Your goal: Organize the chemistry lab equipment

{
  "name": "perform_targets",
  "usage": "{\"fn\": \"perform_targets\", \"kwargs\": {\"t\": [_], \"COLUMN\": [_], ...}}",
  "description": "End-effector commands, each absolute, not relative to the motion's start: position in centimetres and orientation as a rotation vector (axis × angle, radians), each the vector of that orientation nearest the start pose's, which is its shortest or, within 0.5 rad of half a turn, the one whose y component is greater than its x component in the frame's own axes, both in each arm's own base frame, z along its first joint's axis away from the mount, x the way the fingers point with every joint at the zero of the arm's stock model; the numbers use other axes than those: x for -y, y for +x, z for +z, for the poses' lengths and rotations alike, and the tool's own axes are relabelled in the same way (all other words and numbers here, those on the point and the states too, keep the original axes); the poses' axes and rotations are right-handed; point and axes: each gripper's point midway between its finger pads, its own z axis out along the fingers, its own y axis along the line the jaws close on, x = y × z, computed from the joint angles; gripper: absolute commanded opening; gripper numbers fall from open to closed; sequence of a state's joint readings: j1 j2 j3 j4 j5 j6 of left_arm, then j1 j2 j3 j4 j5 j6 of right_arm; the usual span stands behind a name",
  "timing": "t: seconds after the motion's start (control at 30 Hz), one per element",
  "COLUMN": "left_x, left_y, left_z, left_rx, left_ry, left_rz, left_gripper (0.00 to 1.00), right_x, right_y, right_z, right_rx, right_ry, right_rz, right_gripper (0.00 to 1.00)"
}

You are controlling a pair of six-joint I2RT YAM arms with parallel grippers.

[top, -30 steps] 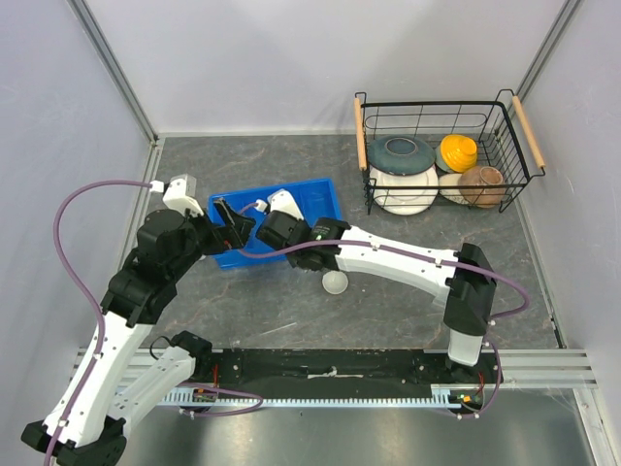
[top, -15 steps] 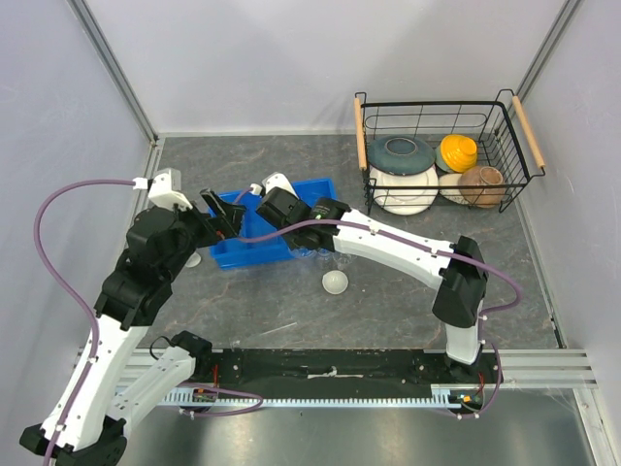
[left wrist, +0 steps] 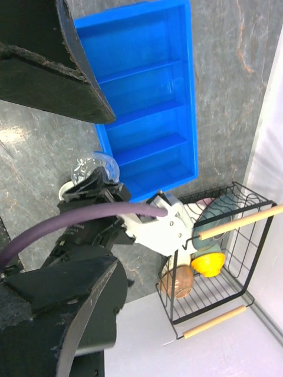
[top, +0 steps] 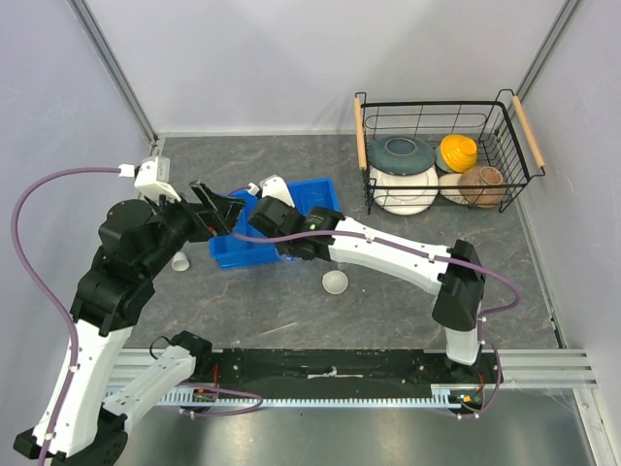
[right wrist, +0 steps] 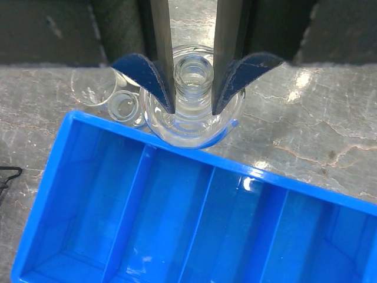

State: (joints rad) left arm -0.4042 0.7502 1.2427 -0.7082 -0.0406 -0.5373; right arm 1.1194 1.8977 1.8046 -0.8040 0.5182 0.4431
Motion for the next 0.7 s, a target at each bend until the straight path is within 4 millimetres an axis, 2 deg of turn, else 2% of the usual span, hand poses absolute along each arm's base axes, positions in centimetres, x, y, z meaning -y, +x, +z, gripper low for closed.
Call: {"fn": "perform_targets", "kwargs": {"t": [0.0,0.17,0.33,0.47,0.53,0.67], "left_x": [12.6,12.9,12.5,11.8,11.3,9.7], "left_y": [21.6,21.9,21.8,21.6,21.4,21.2], "left_z": [39.2,40.7,43.2,44.7,45.6,46.2], "left_rx": [-1.806,-1.773,-1.725,-1.707,-1.686,-1.662], "left_ry": [-0.09,-0.089,-0.085,-0.074,-0.073,-0.105], "left_rz": [-0.738,-0.758,-0.75,-0.703,-0.68,-0.605], "left_gripper": [0.98,0.98,0.98,0.98,0.98,0.98], "right_x": [-41.7,-42.6,-42.1,-40.8,-40.0,-38.3], "right_y": [27.1,26.0,25.1,24.7,24.7,25.0], "right_z": [21.4,20.9,21.1,21.3,22.0,23.1], "right_rx": [-2.191,-2.194,-2.187,-2.187,-2.173,-2.146], "right_ry": [-0.467,-0.485,-0.475,-0.462,-0.444,-0.425], "right_rz": [0.22,0.233,0.214,0.182,0.171,0.12], "right_gripper": [0.0,0.0,0.0,0.0,0.0,0.0]}}
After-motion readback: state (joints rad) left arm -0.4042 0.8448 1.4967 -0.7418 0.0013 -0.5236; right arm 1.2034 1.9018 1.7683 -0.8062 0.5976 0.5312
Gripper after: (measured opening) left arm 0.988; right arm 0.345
